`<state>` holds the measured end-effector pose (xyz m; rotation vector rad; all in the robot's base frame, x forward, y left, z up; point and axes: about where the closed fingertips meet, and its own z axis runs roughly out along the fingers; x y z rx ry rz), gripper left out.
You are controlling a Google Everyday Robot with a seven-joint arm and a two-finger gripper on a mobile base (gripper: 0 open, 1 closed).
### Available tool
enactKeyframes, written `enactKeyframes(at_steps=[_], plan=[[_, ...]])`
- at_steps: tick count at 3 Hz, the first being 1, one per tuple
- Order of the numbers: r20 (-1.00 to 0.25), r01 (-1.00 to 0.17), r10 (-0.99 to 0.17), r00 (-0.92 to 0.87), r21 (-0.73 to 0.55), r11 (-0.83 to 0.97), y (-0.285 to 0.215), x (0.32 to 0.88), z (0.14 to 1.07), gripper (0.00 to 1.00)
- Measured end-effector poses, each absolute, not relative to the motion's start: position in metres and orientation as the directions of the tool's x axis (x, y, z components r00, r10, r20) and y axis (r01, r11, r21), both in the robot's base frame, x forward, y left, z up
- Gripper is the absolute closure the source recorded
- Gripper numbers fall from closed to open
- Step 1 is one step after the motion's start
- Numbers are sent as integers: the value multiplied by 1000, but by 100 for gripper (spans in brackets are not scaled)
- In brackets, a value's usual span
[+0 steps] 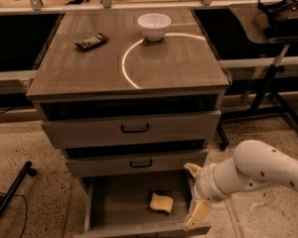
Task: Pick sponge from bottom drawer and place on counter
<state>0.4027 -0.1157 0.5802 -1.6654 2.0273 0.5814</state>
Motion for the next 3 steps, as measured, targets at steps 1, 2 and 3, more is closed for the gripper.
enactKeyframes(at_steps=[1, 2, 3], plan=[[-596, -983, -783, -180, 71, 171, -115, 403, 531, 0], [-623, -978, -754, -207, 132, 160, -110, 396, 480, 0], [-623, -978, -754, -208, 132, 160, -110, 396, 480, 0]])
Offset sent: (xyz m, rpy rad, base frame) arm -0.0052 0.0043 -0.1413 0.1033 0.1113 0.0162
